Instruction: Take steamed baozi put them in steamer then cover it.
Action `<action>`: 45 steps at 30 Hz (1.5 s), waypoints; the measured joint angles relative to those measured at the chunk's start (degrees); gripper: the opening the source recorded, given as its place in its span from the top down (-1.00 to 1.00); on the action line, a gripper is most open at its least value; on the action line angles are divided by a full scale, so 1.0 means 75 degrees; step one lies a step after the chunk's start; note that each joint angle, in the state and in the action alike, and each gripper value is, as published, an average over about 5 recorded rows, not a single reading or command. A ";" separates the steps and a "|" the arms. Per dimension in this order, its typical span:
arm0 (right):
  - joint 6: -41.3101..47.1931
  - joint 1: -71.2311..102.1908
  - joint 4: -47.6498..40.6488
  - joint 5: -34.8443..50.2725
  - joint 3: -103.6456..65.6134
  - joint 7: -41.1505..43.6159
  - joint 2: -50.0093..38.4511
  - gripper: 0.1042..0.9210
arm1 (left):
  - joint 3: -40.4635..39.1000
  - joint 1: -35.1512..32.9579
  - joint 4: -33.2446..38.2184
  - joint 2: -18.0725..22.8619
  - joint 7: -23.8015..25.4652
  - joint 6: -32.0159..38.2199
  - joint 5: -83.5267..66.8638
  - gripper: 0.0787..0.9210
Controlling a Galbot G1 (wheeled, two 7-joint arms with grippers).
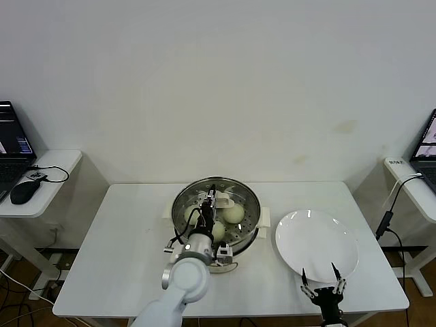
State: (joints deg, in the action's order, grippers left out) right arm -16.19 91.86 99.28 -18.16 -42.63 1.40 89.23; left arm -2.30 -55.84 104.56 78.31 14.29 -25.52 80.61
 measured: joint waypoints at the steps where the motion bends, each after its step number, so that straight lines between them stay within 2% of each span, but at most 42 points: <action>1: 0.0001 0.0000 -0.0002 -0.0008 0.0007 0.0000 0.0003 -0.76 | -0.0002 -0.0023 0.0035 -0.0018 -0.0002 0.0002 -0.0003 0.28; 14: 0.0016 0.0021 0.0002 -0.0066 0.0022 -0.0002 0.0017 -0.76 | 0.0210 -0.0792 0.1095 -0.0443 -0.0232 0.0059 -0.0321 -0.61; 17: 0.0015 0.0036 0.0004 -0.0068 0.0017 -0.0002 0.0014 -0.76 | 0.0333 -0.1125 0.1540 -0.0614 -0.0368 0.0094 -0.0552 -0.73; 22: -0.0024 0.0071 0.0060 -0.0009 0.0027 0.0006 -0.0030 -0.76 | 0.0752 -0.1899 0.2310 -0.0936 -0.0823 0.0203 -0.1456 -0.77; 28: -0.0085 0.0173 0.0187 0.0225 0.0148 0.0080 -0.0178 -0.76 | 0.1824 -0.3088 0.2786 -0.1244 -0.1969 0.0921 -0.3848 -0.77; 36: -0.0104 0.0457 0.0500 0.0729 0.0350 0.0240 -0.0505 -0.76 | 0.3393 -0.4817 0.2710 -0.1277 -0.3139 0.2862 -0.7850 -0.77; 45: 0.0047 0.0990 0.0841 0.1577 0.0627 0.0528 -0.1006 -0.76 | 0.4255 -0.6163 0.2416 -0.1139 -0.3589 0.4004 -1.0803 -0.77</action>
State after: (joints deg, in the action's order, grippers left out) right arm -15.84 99.29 105.58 -6.33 -37.92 5.36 81.69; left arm 29.61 -102.07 122.68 69.77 -12.63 4.51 -0.42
